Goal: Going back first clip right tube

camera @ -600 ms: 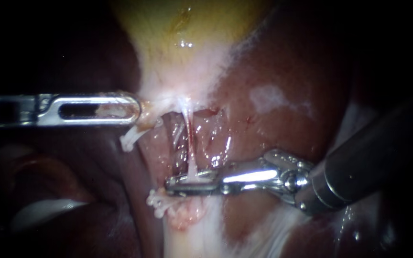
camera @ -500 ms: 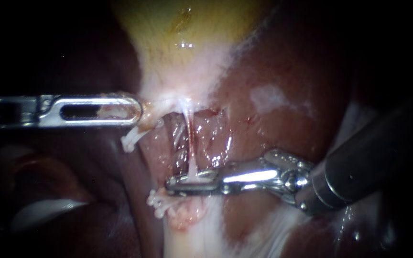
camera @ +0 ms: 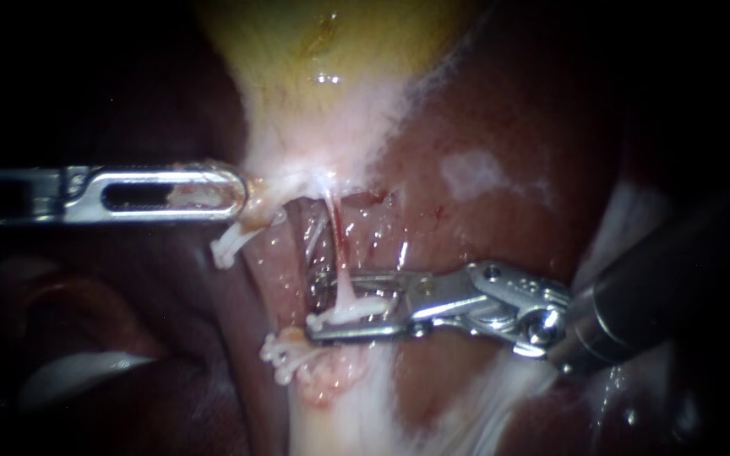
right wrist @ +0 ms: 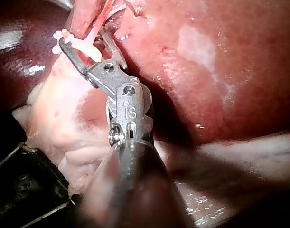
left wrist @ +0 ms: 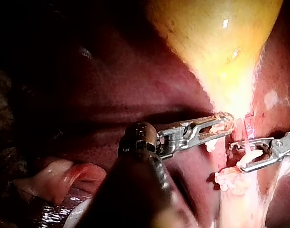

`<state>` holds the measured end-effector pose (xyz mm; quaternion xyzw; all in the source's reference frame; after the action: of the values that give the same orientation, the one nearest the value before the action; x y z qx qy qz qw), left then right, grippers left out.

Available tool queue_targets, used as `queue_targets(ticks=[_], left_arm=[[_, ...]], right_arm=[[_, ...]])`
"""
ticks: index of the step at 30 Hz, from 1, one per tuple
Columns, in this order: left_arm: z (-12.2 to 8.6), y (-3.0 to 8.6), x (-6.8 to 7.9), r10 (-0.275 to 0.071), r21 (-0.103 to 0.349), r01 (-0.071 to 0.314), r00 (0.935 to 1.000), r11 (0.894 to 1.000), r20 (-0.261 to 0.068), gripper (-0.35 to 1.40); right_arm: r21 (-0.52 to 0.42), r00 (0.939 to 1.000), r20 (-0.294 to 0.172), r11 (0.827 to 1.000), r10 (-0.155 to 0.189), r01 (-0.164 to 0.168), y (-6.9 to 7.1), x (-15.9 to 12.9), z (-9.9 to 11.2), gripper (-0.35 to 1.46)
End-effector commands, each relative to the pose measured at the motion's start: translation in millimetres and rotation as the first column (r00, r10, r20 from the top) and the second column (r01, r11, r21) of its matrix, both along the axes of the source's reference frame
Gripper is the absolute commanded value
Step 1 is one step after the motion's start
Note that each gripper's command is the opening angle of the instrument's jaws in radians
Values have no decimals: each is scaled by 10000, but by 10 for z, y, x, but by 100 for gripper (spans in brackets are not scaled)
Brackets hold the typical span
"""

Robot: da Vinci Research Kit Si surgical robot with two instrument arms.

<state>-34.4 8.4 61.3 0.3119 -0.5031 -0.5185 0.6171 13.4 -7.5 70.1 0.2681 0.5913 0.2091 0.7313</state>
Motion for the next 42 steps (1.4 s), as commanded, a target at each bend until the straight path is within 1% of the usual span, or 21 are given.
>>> queue_targets(ticks=[1, 6, 9, 12, 16, 18, 23, 29, 34, 36, 39, 42], left_arm=[[0, 0, 0, 8, 1, -8, 10000, 10000, 9, -35], [0, 0, 1, 11, 1, -11, 10000, 10000, 10, -35], [0, 0, 1, 12, 1, -12, 10000, 10000, 11, -35], [0, 0, 1, 12, 1, -12, 10000, 10000, 11, -35], [0, 0, 1, 12, 2, -12, 10000, 10000, 11, -35], [0, 0, 1, 12, 2, -12, 10000, 10000, 11, -35], [0, 0, 1, 12, 2, -12, 10000, 10000, 11, -35], [0, 0, 1, 14, 1, -14, 10000, 10000, 13, -35], [2, 1, -1, 8, -3, -8, 10000, 10000, 9, -35], [4, 1, -4, -21, -17, 21, 10000, 10000, 25, -35], [11, 1, -11, 52, 0, -52, 9999, 10000, -133, -35], [23, -1, -22, 97, -13, -98, 9996, 10000, -275, -35]], right_arm=[[-90, 10000, -12, 10000, -29, 29, 1, -3, 0, 50], [-611, 9997, -114, 9980, -196, 189, 5, -21, -7, 50], [-870, 9993, -193, 9958, -318, 300, 12, -38, -18, 50], [-1268, 9990, -227, 9913, -393, 362, 24, -58, -34, 50], [-1450, 9993, -160, 9889, -349, 322, 36, -82, -54, 50], [-1526, 9991, -171, 9877, -377, 347, 39, -90, -59, 50], [-1697, 9985, -211, 9844, -505, 462, 42, -105, -69, 50], [-2082, 9981, -273, 9769, -544, 476, 49, -119, -80, 50], [-2356, 9975, -316, 9703, -640, 548, 48, -126, -83, 50], [-2469, 9972, -329, 9674, -674, 573, 48, -128, -83, 50], [-2525, 9970, -340, 9658, -698, 590, 48, -130, -83, 50], [-2582, 9968, -349, 9642, -720, 606, 48, -132, -83, 50]])
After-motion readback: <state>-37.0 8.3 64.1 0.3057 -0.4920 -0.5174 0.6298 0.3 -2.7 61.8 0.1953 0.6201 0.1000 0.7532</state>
